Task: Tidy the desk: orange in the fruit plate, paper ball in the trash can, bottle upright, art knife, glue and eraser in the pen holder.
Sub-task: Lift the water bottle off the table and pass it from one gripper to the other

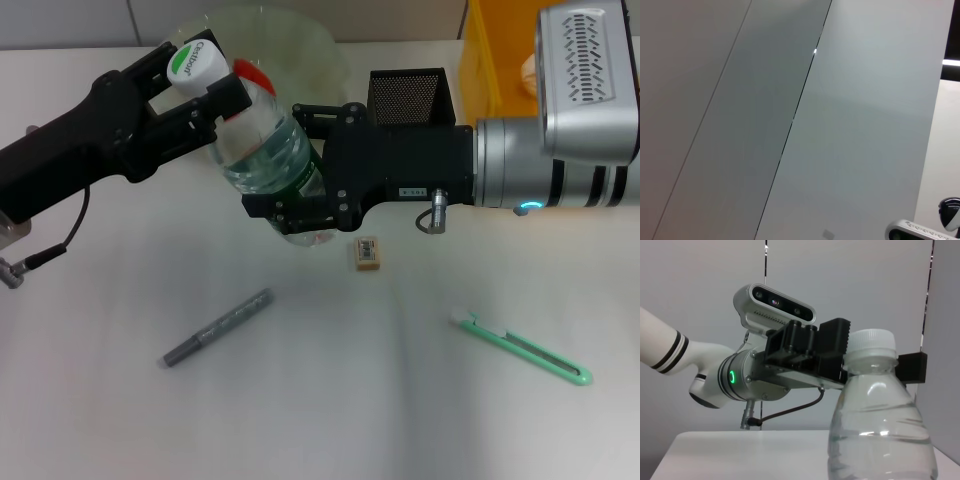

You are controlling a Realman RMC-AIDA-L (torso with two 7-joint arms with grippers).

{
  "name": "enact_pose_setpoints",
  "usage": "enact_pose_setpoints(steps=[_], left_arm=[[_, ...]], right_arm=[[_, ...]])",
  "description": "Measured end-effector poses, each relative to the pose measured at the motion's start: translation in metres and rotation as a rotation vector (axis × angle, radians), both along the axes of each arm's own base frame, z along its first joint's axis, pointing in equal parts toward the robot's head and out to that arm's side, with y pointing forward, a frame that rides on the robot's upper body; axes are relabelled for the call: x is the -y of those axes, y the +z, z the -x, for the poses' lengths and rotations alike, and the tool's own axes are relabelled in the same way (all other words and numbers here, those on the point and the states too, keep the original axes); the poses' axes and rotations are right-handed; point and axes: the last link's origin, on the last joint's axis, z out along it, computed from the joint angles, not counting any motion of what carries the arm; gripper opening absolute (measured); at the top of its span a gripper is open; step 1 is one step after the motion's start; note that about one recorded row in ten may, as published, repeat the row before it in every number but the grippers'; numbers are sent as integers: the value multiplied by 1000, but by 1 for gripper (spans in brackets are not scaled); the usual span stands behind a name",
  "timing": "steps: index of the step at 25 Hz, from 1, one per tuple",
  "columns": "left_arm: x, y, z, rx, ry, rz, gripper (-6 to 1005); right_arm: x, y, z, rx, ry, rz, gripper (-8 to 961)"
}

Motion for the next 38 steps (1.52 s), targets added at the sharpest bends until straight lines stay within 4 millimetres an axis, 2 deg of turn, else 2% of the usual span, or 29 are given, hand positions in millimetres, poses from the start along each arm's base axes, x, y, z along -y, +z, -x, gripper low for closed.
enact_pose_setpoints(steps=[20, 38], left_arm=[[10, -6, 2, -5, -62, -81, 796], [11, 1, 13, -75, -60, -134, 787]], right_arm=[[4, -13, 8, -68, -26, 17, 752], [10, -18, 7, -58, -19, 48, 752]])
